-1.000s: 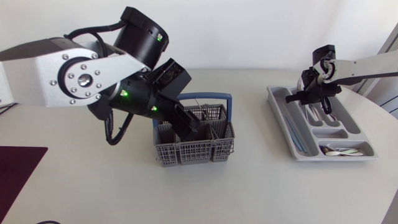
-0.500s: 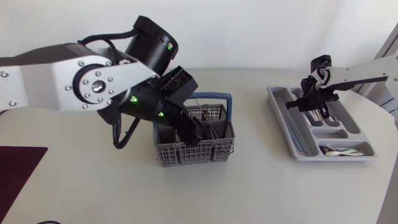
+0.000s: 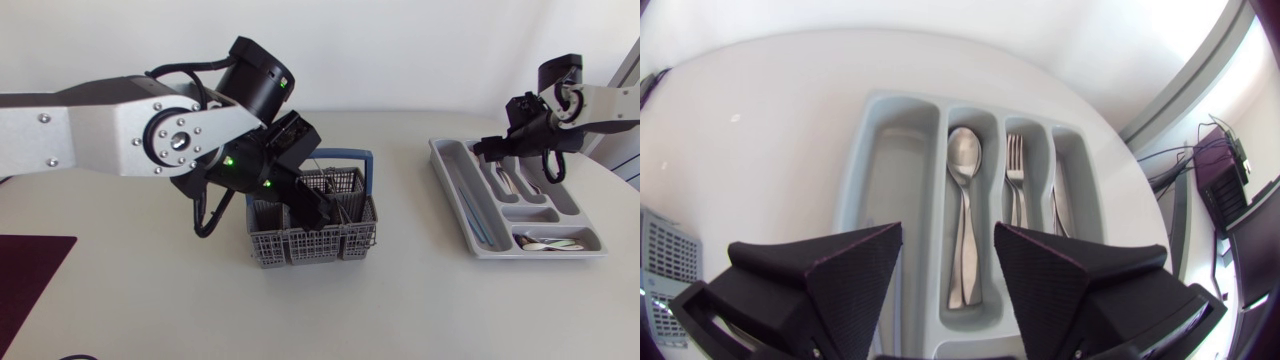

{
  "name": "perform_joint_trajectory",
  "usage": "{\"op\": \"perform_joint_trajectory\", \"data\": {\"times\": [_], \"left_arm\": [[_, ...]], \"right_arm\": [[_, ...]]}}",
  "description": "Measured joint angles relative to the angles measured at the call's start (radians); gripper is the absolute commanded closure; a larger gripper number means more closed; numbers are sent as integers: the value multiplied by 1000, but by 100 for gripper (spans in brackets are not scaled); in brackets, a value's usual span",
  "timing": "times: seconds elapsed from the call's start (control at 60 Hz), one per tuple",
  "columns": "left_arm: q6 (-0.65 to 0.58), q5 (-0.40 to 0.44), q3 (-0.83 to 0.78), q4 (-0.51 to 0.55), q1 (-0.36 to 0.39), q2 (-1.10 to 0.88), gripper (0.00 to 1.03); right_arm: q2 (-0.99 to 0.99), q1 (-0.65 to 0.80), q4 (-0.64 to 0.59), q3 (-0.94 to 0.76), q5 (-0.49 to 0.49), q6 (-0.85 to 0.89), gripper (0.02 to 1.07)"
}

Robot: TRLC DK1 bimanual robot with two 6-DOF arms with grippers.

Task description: Sort the cutlery from the basket into the organizer compartments.

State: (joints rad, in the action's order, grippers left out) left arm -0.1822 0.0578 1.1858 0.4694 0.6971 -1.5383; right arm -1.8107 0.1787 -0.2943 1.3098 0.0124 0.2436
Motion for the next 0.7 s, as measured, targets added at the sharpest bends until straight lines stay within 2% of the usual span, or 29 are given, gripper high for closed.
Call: {"op": "perform_joint_trajectory", "data": {"times": [0.133, 0.35, 0.517, 0.7], "left_arm": [[8, -3, 1, -18, -24, 0, 24], [26, -4, 2, -23, -40, 0, 24], [26, -3, 6, -23, -54, 0, 24], [25, -2, 6, -23, -77, 0, 24]], "right_arm": [[207, -57, 54, -163, -51, 27, 36], [484, -259, 85, -379, -48, 45, 36], [591, -474, 56, -453, 3, 39, 37], [605, -654, 31, -460, 45, 2, 37]]}}
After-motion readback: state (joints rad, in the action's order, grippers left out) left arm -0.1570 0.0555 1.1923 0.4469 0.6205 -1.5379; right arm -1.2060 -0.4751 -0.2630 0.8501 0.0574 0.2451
